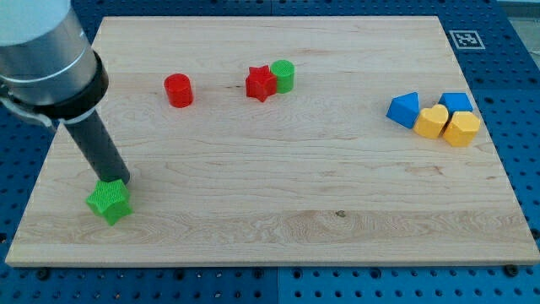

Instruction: Point your arm at the red circle

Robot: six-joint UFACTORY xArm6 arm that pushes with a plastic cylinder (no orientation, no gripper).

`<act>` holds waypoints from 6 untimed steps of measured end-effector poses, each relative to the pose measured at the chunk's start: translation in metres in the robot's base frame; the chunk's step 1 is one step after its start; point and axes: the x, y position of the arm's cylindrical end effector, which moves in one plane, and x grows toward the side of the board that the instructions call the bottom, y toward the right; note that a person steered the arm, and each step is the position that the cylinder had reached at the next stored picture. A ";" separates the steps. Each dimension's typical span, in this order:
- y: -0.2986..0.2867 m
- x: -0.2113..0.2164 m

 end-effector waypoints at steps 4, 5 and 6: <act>-0.020 -0.178; 0.049 -0.227; 0.093 -0.209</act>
